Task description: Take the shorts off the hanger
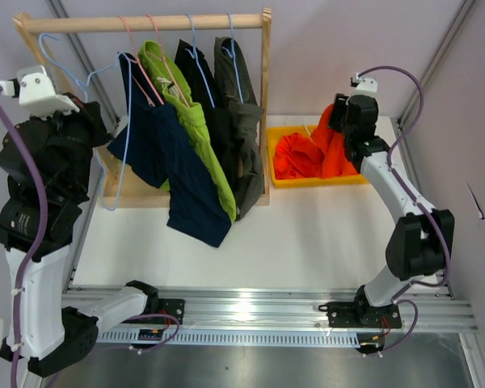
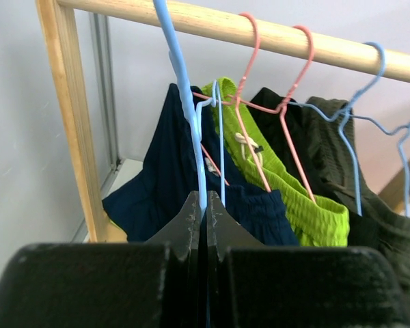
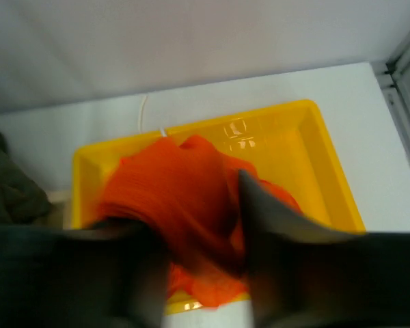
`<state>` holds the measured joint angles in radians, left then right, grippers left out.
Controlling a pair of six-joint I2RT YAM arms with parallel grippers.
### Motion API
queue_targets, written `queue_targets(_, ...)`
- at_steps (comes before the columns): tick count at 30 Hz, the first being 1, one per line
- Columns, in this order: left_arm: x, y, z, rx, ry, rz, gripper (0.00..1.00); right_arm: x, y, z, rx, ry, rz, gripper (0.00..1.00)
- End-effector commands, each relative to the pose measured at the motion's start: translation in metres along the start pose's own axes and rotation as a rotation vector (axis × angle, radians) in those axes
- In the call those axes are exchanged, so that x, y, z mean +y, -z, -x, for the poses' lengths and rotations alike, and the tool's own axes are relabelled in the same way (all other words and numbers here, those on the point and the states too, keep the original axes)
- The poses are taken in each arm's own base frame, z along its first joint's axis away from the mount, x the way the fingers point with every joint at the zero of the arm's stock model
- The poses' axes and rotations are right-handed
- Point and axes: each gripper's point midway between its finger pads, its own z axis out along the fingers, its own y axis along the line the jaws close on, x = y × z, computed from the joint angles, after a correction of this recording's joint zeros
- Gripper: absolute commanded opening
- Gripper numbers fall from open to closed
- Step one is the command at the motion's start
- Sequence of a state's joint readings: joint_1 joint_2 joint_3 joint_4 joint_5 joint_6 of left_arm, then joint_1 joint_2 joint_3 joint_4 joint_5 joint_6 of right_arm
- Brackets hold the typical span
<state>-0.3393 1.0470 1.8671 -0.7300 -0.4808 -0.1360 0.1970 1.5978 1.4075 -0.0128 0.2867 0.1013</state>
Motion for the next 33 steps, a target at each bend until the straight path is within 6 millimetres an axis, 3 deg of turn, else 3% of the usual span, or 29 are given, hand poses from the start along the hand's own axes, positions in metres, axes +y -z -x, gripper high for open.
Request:
queue_targets(1,0.005,-0.015,0.020,-0.054,-0.028,0.050,0.00,0.022,-0.020,-0.030,0.135,-0.116,0.089,0.69)
queue_targets(3,0.010,-0.017,0.031,-0.068,-0.035,0.075,0.00,0.024,-0.021,-0.061,0.212,-0.129,0.089,0.77)
queue_targets(4,0.012,-0.028,0.026,-0.050,-0.050,0.097,0.00,0.033,-0.016,-0.061,0.199,-0.156,0.131,0.99)
queue_targets(5,0.013,-0.031,0.027,-0.046,-0.068,0.106,0.00,0.035,-0.012,-0.066,0.198,-0.163,0.145,0.99)
queue_targets(6,0.016,-0.033,0.030,-0.049,-0.072,0.124,0.00,0.032,-0.005,-0.090,0.237,-0.164,0.142,0.99)
queue_targets(8,0.024,-0.048,0.025,-0.021,-0.090,0.165,0.00,0.040,0.009,-0.089,0.226,-0.193,0.184,0.99)
queue_targets(9,0.027,-0.054,0.022,-0.012,-0.092,0.177,0.00,0.038,0.014,-0.102,0.253,-0.192,0.185,0.99)
queue_targets(10,0.028,-0.058,0.025,-0.017,-0.091,0.176,0.00,0.038,0.018,-0.105,0.259,-0.195,0.185,0.99)
queue_targets(12,0.040,-0.080,0.010,0.032,-0.114,0.229,0.00,0.040,0.029,-0.103,0.258,-0.205,0.208,0.99)
queue_targets(13,0.051,-0.083,0.020,0.017,-0.105,0.263,0.00,0.038,0.035,-0.114,0.280,-0.205,0.205,0.99)
queue_targets(14,0.055,-0.100,-0.001,0.086,-0.107,0.277,0.00,0.039,0.043,-0.109,0.267,-0.221,0.217,0.99)
queue_targets(15,0.059,-0.106,-0.005,0.100,-0.104,0.287,0.00,0.040,0.047,-0.106,0.250,-0.230,0.232,0.99)
queue_targets(16,0.062,-0.108,0.001,0.085,-0.102,0.302,0.00,0.043,0.054,-0.118,0.273,-0.234,0.260,0.99)
queue_targets(18,0.062,-0.124,-0.003,0.085,-0.112,0.303,0.00,0.052,0.067,-0.115,0.265,-0.250,0.307,1.00)
queue_targets(22,0.059,-0.159,-0.009,0.081,-0.147,0.300,0.00,0.066,0.087,-0.134,0.291,-0.230,0.355,0.99)
queue_targets(23,0.055,-0.163,0.002,0.051,-0.140,0.286,0.00,0.069,0.089,-0.136,0.293,-0.226,0.362,0.99)
queue_targets(24,0.054,-0.180,-0.012,0.079,-0.149,0.283,0.00,0.078,0.094,-0.140,0.302,-0.218,0.381,0.99)
queue_targets(29,0.055,-0.205,-0.024,0.089,-0.154,0.289,0.00,0.095,0.108,-0.156,0.351,-0.195,0.411,0.99)
queue_targets(30,0.072,-0.208,-0.025,0.091,-0.150,0.323,0.00,0.098,0.112,-0.156,0.353,-0.189,0.420,0.99)
queue_targets(33,0.080,-0.219,-0.036,0.116,-0.116,0.307,0.00,0.106,0.123,-0.156,0.357,-0.165,0.433,0.99)
